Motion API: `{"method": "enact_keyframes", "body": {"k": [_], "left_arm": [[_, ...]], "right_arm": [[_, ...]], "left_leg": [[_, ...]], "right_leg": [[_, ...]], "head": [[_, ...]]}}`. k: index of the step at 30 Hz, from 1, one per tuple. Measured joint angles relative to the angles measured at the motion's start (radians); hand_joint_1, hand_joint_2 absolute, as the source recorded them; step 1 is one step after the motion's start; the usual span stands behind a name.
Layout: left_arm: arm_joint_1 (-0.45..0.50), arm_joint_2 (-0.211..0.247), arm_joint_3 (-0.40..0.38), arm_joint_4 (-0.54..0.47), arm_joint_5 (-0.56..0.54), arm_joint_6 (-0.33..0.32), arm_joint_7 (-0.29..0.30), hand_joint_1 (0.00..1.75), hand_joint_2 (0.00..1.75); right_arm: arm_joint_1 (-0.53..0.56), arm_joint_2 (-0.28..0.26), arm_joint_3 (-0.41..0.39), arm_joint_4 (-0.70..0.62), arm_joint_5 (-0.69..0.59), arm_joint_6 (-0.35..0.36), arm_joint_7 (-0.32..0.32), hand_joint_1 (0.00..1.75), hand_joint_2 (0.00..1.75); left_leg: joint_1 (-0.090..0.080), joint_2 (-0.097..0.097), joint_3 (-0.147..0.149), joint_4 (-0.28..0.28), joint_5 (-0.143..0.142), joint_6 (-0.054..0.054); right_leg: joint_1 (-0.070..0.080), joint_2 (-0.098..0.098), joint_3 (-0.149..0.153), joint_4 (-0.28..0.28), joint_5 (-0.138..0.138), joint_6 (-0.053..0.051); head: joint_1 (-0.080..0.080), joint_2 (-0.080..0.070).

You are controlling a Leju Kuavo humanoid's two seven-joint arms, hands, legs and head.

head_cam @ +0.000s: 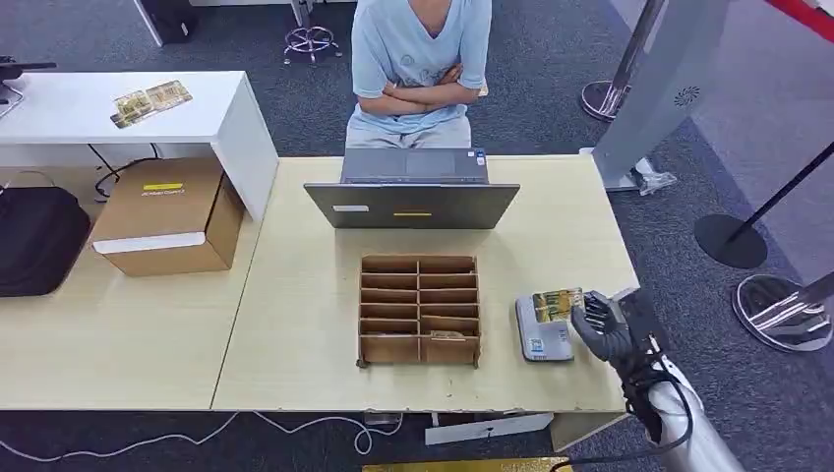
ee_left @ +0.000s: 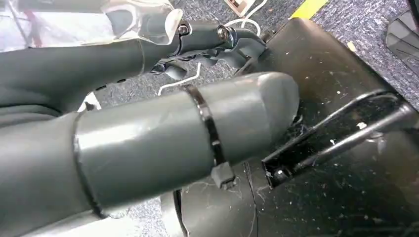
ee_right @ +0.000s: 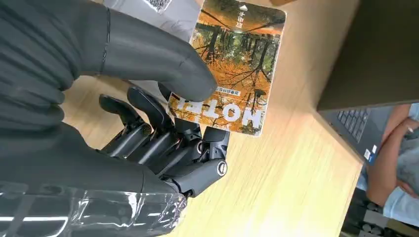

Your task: Pass the card to the sensor for recognition and then transmit it.

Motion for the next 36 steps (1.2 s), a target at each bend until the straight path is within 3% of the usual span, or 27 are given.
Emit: {"method": "enact_keyframes", "body": {"k": [20, 36], "left_arm": [[0.000, -0.001, 0.000, 0.000, 0.010, -0.010, 0.018, 0.00, 0.00], [0.000, -0.002, 0.002, 0.000, 0.013, -0.011, 0.026, 0.00, 0.00]], "right_arm": [[0.002, 0.000, 0.002, 0.000, 0.060, -0.043, 0.035, 1.75, 1.75], [0.028, -0.011, 0.002, 0.000, 0.069, -0.013, 0.063, 1.75, 1.75]], "left_leg": [[0.000, 0.000, 0.000, 0.000, 0.000, 0.000], [0.000, 0.000, 0.000, 0.000, 0.000, 0.000]], "right_leg": [[0.000, 0.000, 0.000, 0.000, 0.000, 0.000], [0.000, 0.000, 0.000, 0.000, 0.000, 0.000]], "head": [[0.000, 0.000], [0.000, 0.000]]}}
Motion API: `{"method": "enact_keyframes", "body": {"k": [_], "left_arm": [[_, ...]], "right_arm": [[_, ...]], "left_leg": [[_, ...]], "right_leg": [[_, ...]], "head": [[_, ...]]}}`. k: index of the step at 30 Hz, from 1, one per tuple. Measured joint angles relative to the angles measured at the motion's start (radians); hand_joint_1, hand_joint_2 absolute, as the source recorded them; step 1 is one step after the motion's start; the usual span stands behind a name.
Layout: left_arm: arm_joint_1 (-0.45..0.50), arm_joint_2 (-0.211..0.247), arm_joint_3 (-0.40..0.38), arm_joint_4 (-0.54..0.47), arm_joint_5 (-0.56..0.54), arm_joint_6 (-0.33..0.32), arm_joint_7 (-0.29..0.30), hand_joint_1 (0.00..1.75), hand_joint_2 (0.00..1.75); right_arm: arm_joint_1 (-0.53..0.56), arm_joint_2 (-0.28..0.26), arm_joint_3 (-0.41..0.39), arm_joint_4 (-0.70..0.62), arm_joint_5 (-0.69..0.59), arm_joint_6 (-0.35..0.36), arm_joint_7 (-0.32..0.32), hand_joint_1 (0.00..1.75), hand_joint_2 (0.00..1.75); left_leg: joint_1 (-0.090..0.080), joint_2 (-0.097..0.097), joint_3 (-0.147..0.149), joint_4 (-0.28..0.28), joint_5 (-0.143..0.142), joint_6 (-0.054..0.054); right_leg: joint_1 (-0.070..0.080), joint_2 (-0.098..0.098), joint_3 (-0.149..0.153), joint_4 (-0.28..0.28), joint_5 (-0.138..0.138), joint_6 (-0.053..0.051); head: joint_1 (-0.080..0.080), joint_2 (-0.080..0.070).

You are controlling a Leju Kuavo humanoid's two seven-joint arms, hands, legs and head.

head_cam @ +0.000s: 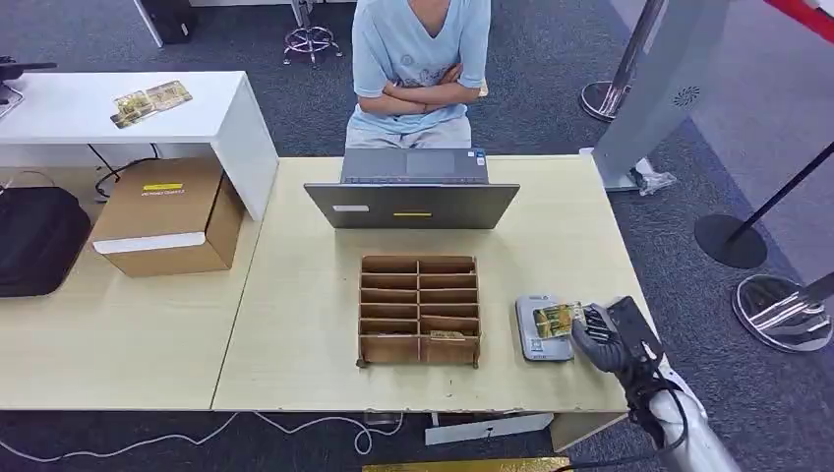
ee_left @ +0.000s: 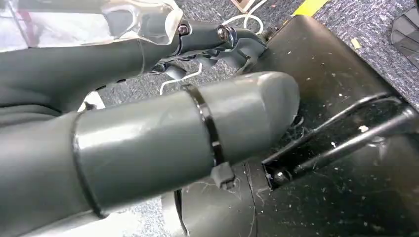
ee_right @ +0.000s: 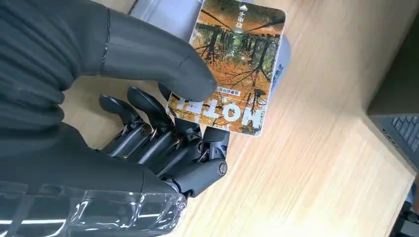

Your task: Pass the card to the sensor for recognition and then transmit it.

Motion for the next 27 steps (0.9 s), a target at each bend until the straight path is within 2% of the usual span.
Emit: {"method": "enact_keyframes", "body": {"k": [15, 22, 27], "left_arm": [[-0.001, -0.003, 0.001, 0.000, 0.006, -0.011, 0.010, 0.00, 0.00], [-0.001, -0.005, 0.003, 0.000, 0.021, -0.021, 0.027, 0.00, 0.00], [-0.001, -0.006, 0.006, 0.000, 0.024, -0.023, 0.028, 0.00, 0.00]], "right_arm": [[-0.001, -0.005, 0.001, 0.000, 0.043, -0.001, 0.027, 1.75, 1.75], [-0.041, -0.005, 0.033, 0.003, 0.189, -0.098, 0.054, 1.75, 1.75], [-0.056, -0.004, 0.050, 0.010, 0.206, -0.113, 0.058, 1.75, 1.75]], "left_leg": [[0.000, 0.000, 0.000, 0.000, 0.000, 0.000], [0.000, 0.000, 0.001, 0.000, 0.000, 0.000], [0.000, 0.000, 0.001, 0.000, 0.000, 0.000]], "right_leg": [[0.000, 0.000, 0.000, 0.000, 0.000, 0.000], [0.000, 0.000, 0.001, 0.000, 0.000, 0.000], [0.000, 0.000, 0.001, 0.000, 0.000, 0.000]], "head": [[0.000, 0.000], [0.000, 0.000], [0.000, 0.000]]}}
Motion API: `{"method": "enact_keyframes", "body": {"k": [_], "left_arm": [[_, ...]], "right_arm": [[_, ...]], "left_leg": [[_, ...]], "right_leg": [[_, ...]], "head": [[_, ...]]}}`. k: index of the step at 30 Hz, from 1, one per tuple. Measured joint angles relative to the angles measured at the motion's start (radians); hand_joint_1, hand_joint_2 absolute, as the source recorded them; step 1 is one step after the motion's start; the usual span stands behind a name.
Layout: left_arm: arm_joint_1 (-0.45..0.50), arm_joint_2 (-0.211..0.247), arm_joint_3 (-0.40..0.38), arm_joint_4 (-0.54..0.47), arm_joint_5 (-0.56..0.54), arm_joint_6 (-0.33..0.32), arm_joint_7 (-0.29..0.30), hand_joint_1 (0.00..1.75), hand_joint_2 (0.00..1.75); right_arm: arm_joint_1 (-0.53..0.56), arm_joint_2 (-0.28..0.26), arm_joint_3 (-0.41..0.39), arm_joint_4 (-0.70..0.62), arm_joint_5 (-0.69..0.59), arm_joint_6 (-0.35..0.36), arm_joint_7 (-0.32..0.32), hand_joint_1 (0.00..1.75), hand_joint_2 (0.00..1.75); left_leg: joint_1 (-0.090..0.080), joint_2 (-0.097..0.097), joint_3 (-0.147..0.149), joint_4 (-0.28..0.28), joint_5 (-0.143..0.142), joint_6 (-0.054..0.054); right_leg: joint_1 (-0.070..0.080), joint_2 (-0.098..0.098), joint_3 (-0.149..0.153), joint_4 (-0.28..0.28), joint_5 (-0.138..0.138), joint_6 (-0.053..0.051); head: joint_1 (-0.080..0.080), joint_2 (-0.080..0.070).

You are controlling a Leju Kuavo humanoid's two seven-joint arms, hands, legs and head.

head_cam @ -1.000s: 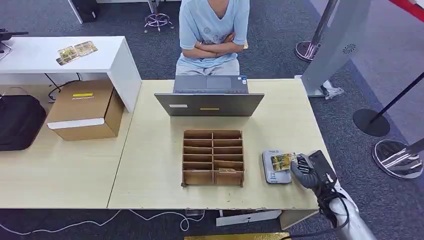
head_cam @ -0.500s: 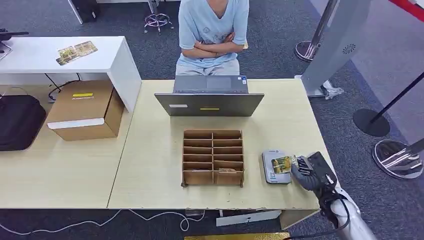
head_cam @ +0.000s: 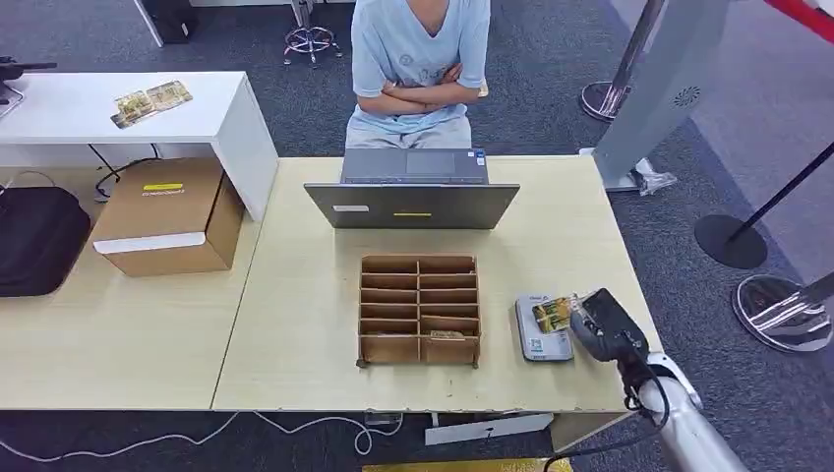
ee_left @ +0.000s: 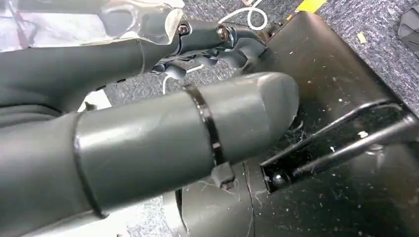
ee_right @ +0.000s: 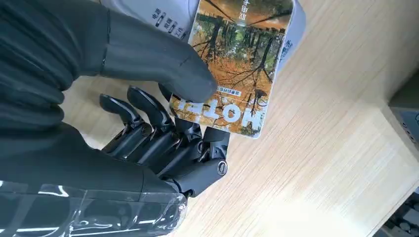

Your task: Pass the card to the sensor for recognition and then transmit it.

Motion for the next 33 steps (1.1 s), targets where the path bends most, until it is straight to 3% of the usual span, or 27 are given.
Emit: {"method": "enact_keyframes", "body": {"k": [13, 22, 33], "left_arm": [[0.000, -0.001, 0.010, 0.000, 0.004, -0.007, 0.012, 0.00, 0.00], [0.000, -0.002, 0.011, 0.000, -0.002, -0.006, 0.012, 0.00, 0.00], [0.000, -0.003, 0.011, 0.000, -0.003, -0.005, 0.012, 0.00, 0.00]], "right_arm": [[0.006, 0.000, 0.005, 0.000, -0.013, 0.001, -0.009, 1.75, 1.75], [0.034, 0.010, -0.043, -0.037, -0.154, 0.048, -0.117, 1.75, 1.75], [0.035, 0.058, -0.106, -0.083, -0.183, -0.107, -0.213, 1.75, 1.75]], "left_leg": [[0.000, 0.000, 0.000, 0.000, 0.000, 0.000], [0.000, 0.000, 0.000, 0.000, 0.000, 0.000], [0.000, 0.000, 0.000, 0.000, 0.000, 0.000]], "right_leg": [[0.000, 0.000, 0.000, 0.000, 0.000, 0.000], [0.000, 0.000, 0.000, 0.000, 0.000, 0.000], [0.000, 0.000, 0.000, 0.000, 0.000, 0.000]], "head": [[0.000, 0.000], [0.000, 0.000], [0.000, 0.000]]}}
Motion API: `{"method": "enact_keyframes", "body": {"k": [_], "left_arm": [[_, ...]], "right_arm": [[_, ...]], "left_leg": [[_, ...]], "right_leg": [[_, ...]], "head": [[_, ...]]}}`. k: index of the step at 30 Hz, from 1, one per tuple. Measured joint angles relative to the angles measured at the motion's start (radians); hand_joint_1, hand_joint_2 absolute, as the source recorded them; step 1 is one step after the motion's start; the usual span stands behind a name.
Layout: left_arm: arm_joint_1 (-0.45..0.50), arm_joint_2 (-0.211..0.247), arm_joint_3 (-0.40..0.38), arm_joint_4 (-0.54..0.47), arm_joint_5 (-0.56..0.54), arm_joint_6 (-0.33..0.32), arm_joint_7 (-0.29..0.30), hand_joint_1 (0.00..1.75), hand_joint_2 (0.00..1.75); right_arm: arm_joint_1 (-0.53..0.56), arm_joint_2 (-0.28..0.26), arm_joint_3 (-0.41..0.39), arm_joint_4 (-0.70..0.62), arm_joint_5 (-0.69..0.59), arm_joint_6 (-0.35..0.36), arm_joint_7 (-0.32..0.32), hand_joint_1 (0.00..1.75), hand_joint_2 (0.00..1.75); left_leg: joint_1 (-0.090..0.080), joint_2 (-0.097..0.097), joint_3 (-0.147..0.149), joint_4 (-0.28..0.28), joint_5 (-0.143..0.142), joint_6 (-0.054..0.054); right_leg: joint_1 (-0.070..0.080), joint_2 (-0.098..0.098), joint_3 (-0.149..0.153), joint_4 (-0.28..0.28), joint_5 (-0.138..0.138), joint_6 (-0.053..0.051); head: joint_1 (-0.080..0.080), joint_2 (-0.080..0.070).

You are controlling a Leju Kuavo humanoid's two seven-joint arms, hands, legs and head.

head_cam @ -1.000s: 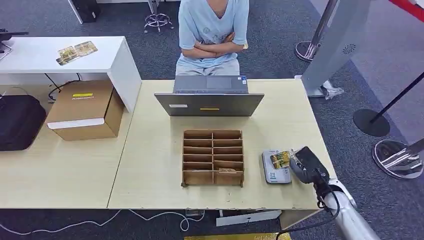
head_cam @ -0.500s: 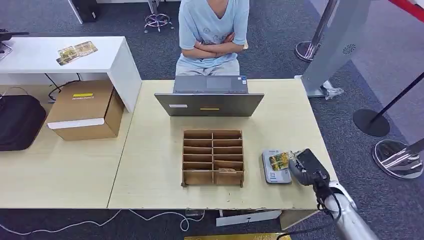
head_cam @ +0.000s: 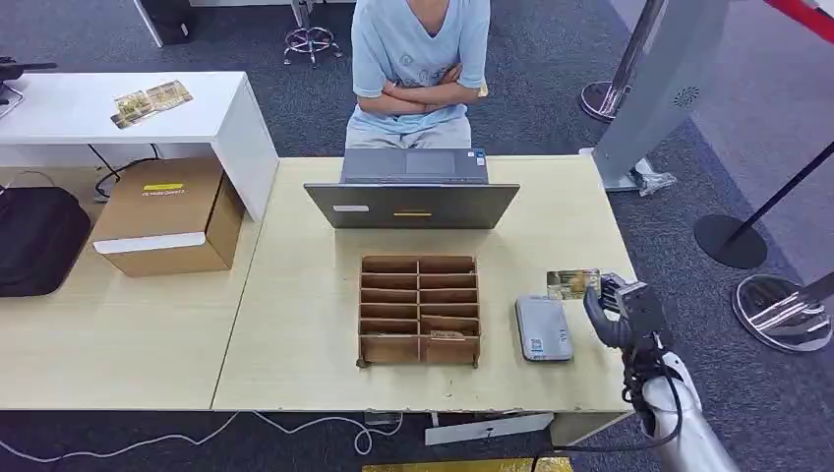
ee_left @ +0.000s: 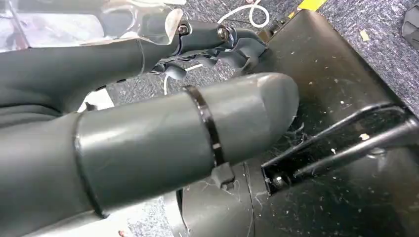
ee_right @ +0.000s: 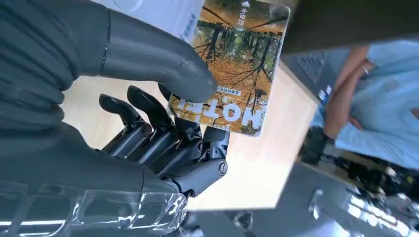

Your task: Pass the card to the sensor for recognition and then transmit it.

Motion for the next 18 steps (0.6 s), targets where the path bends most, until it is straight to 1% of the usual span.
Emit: {"method": "enact_keyframes", "body": {"k": [2, 8, 10, 11, 13, 15, 18], "left_arm": [[0.000, 0.000, 0.000, 0.000, 0.000, 0.000, 0.000, 0.00, 0.00], [0.001, 0.000, 0.002, 0.000, -0.004, 0.005, 0.000, 0.00, 0.00], [0.001, 0.000, 0.002, 0.000, -0.006, 0.008, 0.000, 0.00, 0.00], [0.001, -0.001, 0.002, 0.000, -0.007, 0.009, 0.000, 0.00, 0.00], [0.001, -0.001, 0.002, 0.000, -0.010, 0.011, -0.002, 0.00, 0.00], [0.001, -0.002, 0.002, 0.000, -0.010, 0.011, -0.002, 0.00, 0.00], [0.001, -0.003, 0.002, 0.000, -0.010, 0.011, -0.004, 0.00, 0.00]], "right_arm": [[0.000, 0.009, -0.008, -0.011, 0.013, -0.049, -0.029, 1.75, 1.75], [-0.009, 0.040, -0.011, -0.051, 0.116, -0.210, -0.108, 1.75, 1.75], [-0.017, 0.053, -0.011, -0.067, 0.176, -0.297, -0.135, 1.75, 1.75], [-0.022, 0.057, -0.011, -0.073, 0.192, -0.320, -0.143, 1.75, 1.75], [-0.036, 0.072, -0.005, -0.087, 0.251, -0.397, -0.159, 1.75, 1.75], [-0.051, 0.080, 0.005, -0.094, 0.282, -0.428, -0.161, 1.75, 1.75], [-0.090, 0.091, 0.032, -0.095, 0.379, -0.508, -0.170, 1.75, 1.75]], "left_leg": [[0.000, 0.000, 0.000, 0.000, 0.000, 0.000], [0.000, 0.000, 0.000, 0.000, 0.000, 0.000], [0.000, 0.000, 0.000, 0.000, 0.000, 0.000], [0.000, 0.000, 0.000, 0.000, 0.000, 0.000], [0.000, 0.000, 0.000, 0.000, 0.000, 0.000], [0.000, 0.000, 0.000, 0.000, 0.000, 0.000], [0.000, 0.000, 0.000, 0.000, 0.000, 0.000]], "right_leg": [[0.000, 0.000, 0.000, 0.000, 0.000, 0.000], [0.000, 0.000, 0.000, 0.000, 0.000, 0.000], [0.000, 0.000, 0.000, 0.000, 0.000, 0.000], [0.000, 0.000, 0.000, 0.000, 0.000, 0.000], [0.000, 0.000, 0.000, 0.001, 0.000, 0.000], [0.000, 0.000, 0.000, 0.001, 0.000, 0.000], [0.000, 0.000, 0.000, 0.001, 0.000, 0.000]], "head": [[0.000, 0.000], [0.000, 0.000], [0.000, 0.000], [0.000, 0.000], [0.000, 0.000], [0.000, 0.000], [0.000, 0.000]]}}
